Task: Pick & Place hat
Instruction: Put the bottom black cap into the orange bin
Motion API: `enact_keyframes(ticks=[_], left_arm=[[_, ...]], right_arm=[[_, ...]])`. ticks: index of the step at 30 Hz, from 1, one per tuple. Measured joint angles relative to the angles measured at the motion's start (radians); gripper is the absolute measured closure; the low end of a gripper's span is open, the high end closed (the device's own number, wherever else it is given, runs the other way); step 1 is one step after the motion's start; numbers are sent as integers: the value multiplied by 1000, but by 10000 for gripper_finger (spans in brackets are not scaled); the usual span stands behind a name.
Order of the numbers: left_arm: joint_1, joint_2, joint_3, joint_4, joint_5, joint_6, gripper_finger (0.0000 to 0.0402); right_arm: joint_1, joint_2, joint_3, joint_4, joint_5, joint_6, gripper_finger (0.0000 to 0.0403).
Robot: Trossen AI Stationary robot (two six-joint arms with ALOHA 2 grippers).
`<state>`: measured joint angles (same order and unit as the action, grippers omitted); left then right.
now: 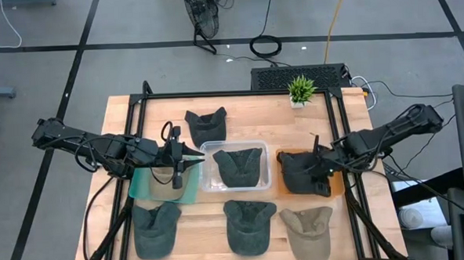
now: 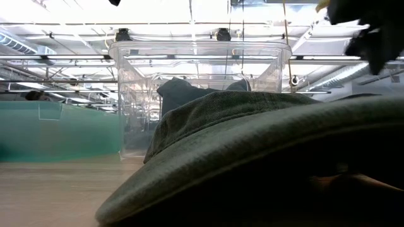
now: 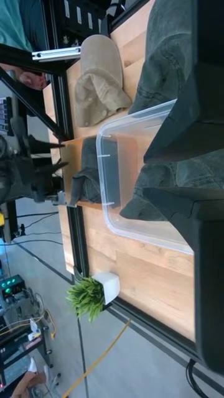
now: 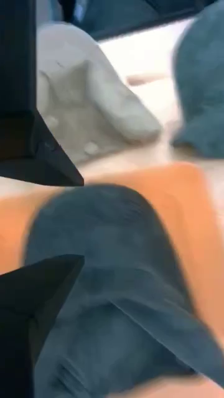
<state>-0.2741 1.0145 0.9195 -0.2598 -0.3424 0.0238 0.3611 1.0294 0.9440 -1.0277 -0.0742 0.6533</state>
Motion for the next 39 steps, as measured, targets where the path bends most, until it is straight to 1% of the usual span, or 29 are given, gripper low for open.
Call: enact_keyframes(ticks=[3,6,10,13,19,21,28,35,39], left_arm=[[0,0,0,0,0,0,321],[0,0,0,0,0,-1,321],[0,0,0,0,0,-1,321],[0,0,0,0,0,-2,321],[0,0,0,0,0,2,321],[0,0,0,0,0,3,321],[0,0,0,13,0,10,321],[0,0,0,16,0,15,321],[0,0,0,13,0,16,321]], right_arm=[[60,16,-2,5,6,15,250],[95,39,-22,34,66,16,272],[105,62,-89,84,128,16,295],[104,65,-176,167,127,24,306],[103,58,-377,451,123,40,316],[102,56,-400,463,87,42,317],[103,-36,-352,404,82,27,324],[103,-112,-185,144,208,-1,328],[103,-133,-133,157,229,-3,328]])
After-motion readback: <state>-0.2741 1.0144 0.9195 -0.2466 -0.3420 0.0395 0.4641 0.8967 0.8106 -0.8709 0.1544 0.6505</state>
